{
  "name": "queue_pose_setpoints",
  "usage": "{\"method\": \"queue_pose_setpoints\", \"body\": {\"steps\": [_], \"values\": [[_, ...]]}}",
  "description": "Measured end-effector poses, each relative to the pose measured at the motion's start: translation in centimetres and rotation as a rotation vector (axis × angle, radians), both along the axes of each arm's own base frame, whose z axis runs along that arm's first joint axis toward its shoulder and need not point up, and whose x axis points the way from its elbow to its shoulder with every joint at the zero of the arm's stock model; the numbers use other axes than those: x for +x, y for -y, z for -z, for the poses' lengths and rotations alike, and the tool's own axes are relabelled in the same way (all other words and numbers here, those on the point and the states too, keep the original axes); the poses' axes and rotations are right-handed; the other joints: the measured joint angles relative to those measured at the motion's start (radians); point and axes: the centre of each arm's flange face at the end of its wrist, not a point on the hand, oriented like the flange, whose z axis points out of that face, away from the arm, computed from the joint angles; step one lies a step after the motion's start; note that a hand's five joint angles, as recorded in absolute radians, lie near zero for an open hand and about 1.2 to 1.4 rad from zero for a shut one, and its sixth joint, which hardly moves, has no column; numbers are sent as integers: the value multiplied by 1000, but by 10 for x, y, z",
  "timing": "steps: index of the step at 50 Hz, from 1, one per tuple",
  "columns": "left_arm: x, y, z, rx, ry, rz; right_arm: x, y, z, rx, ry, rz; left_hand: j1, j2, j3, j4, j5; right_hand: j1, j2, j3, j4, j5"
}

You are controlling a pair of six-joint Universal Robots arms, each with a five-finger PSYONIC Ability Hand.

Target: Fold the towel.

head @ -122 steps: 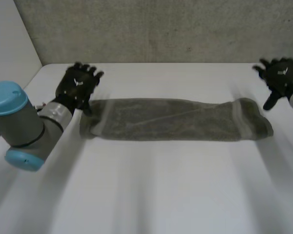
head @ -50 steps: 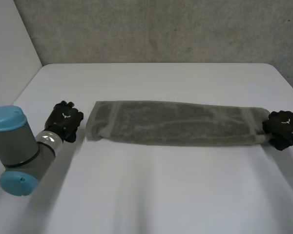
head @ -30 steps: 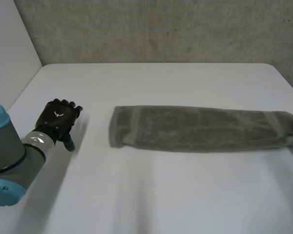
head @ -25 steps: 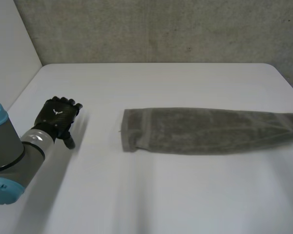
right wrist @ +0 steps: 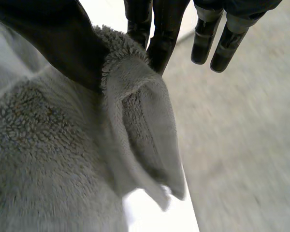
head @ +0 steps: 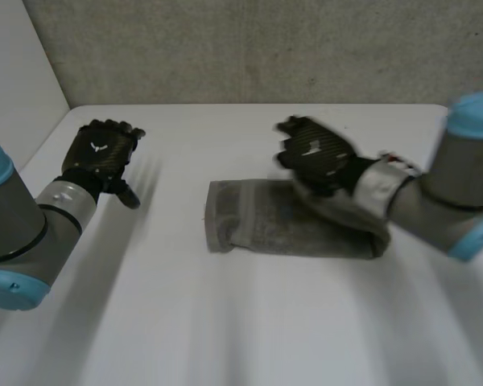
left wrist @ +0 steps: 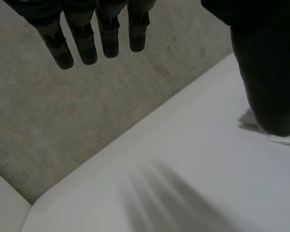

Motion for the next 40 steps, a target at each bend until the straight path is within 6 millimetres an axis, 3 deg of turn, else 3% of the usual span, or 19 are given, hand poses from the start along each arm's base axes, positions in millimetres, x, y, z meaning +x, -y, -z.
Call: {"method": "queue_pose_setpoints", "body": {"steps": [3, 8, 17, 23, 25, 35, 40], "values": [[1, 2, -5, -7, -23, -19, 32, -16, 13, 6, 12, -44, 0, 0, 0, 0, 0, 0, 0, 0, 0, 0], [4, 4, -6, -7, -35, -40, 66, -30, 32, 10, 21, -57, 0, 0, 0, 0, 0, 0, 0, 0, 0, 0], [6, 4, -1, 8, -30, -47, 96, -45, 57, 23, 15, -57, 0, 0, 0, 0, 0, 0, 0, 0, 0, 0], [7, 5, -2, 5, -30, -49, 106, -55, 58, 57, 53, -85, 0, 0, 0, 0, 0, -3, -1, 0, 0, -1], [7, 5, -2, 3, -30, -49, 109, -57, 57, 67, 67, -91, 0, 0, 0, 0, 0, -79, -116, 0, 0, -107], [2, 4, -6, -9, -34, -35, 106, -62, 55, 147, 104, -97, 0, 0, 0, 0, 0, -917, -907, 0, 0, -1022], [-10, 1, -11, -37, -48, -3, 90, -54, 27, 256, 203, -52, 0, 0, 0, 0, 0, -1174, -1212, 0, 0, -1084]]}}
